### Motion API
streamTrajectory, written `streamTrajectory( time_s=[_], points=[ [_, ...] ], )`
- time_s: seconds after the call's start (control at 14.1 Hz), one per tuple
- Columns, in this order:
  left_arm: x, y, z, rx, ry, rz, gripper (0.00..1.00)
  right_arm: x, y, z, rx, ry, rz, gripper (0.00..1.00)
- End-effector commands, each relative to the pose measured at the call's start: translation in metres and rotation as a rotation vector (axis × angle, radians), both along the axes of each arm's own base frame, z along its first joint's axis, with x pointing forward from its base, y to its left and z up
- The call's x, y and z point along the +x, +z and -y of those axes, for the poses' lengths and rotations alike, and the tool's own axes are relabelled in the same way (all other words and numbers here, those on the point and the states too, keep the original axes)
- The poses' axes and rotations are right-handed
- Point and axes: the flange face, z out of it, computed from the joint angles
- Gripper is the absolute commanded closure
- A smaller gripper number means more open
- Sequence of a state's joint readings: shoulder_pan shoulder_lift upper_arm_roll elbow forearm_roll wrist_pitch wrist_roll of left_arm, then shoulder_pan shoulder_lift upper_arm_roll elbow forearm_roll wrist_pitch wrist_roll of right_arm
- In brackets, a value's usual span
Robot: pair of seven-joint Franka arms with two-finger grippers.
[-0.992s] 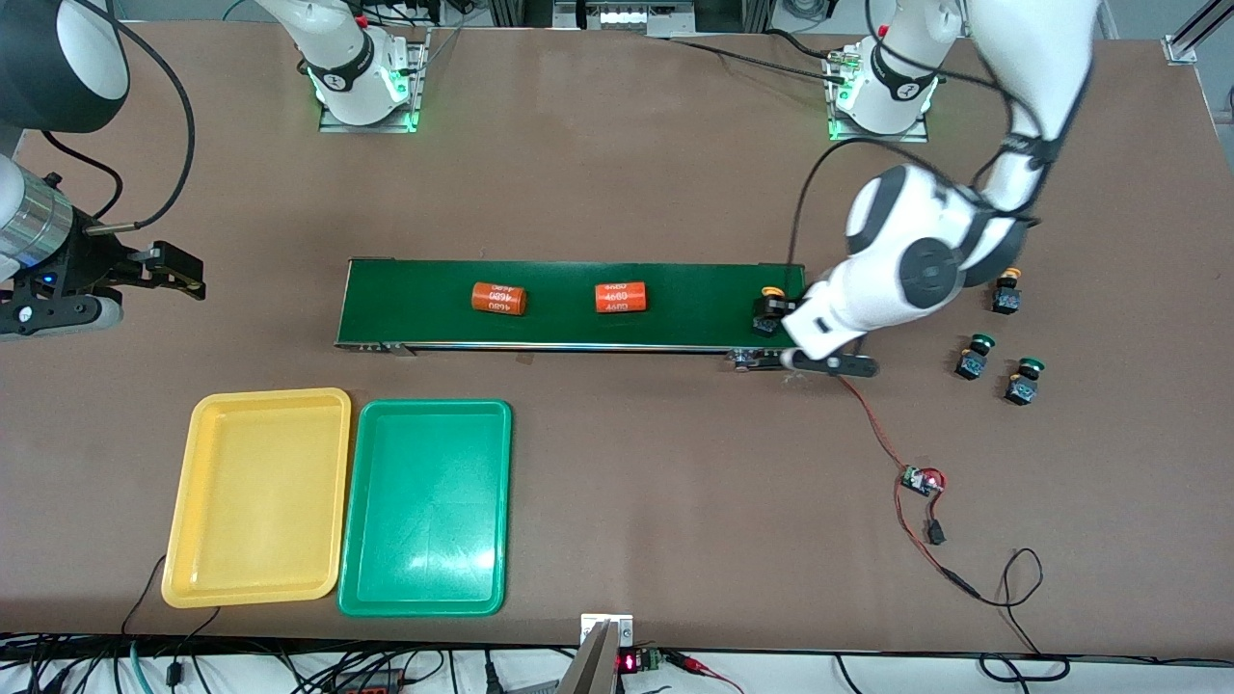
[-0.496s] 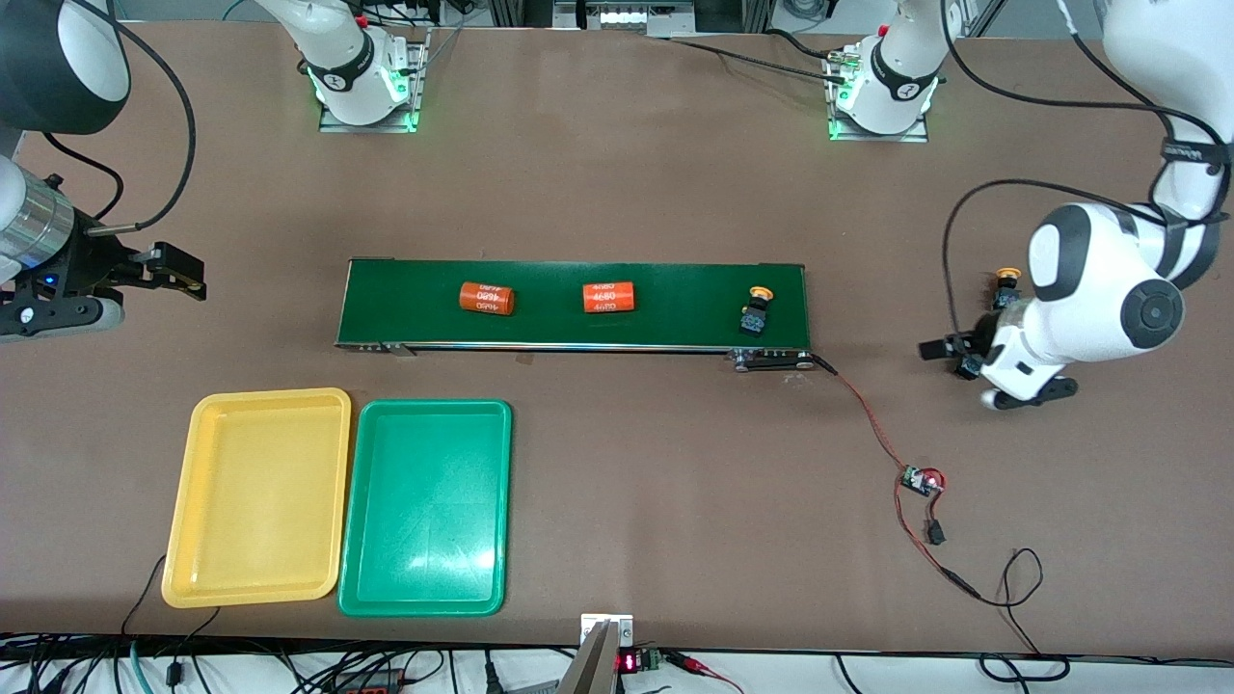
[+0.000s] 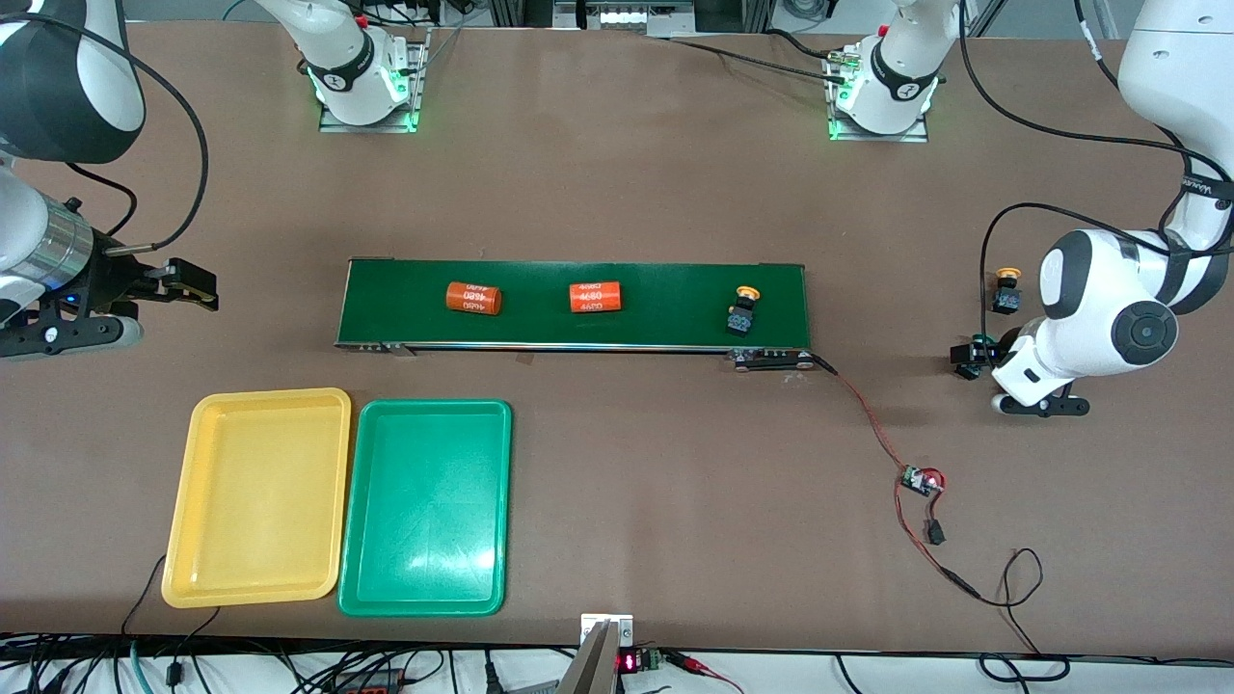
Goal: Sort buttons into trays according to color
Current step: 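Grasp another black push-button with the left gripper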
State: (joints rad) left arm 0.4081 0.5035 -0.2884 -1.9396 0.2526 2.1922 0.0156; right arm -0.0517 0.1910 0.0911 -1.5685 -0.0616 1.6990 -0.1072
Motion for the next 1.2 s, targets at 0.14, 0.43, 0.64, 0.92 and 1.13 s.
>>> streamTrajectory(
  time_s=[0.14,0.43,0.64,0.92,1.13],
  points=[
    [-0.003,-0.021,-0.008,-0.035,-0.105,-0.028,0.00,-0.001,0.004,-0.002,-0.013,0.003,0.011,0.00],
    [-0.006,-0.032,-0.006,-0.045,-0.110,-0.046,0.00,-0.001,0.004,-0.002,-0.013,0.003,0.011,0.00],
    [-0.004,-0.033,-0.007,-0.051,-0.134,-0.029,0.00,-0.001,0.004,-0.002,-0.013,0.003,0.012,0.00],
    [0.001,-0.037,-0.007,-0.078,-0.263,0.017,0.13,-0.001,0.004,-0.002,-0.013,0.002,0.012,0.00],
    [0.001,-0.038,-0.008,-0.085,-0.300,0.021,0.32,-0.001,0.004,-0.002,-0.013,0.002,0.012,0.00]
  ],
)
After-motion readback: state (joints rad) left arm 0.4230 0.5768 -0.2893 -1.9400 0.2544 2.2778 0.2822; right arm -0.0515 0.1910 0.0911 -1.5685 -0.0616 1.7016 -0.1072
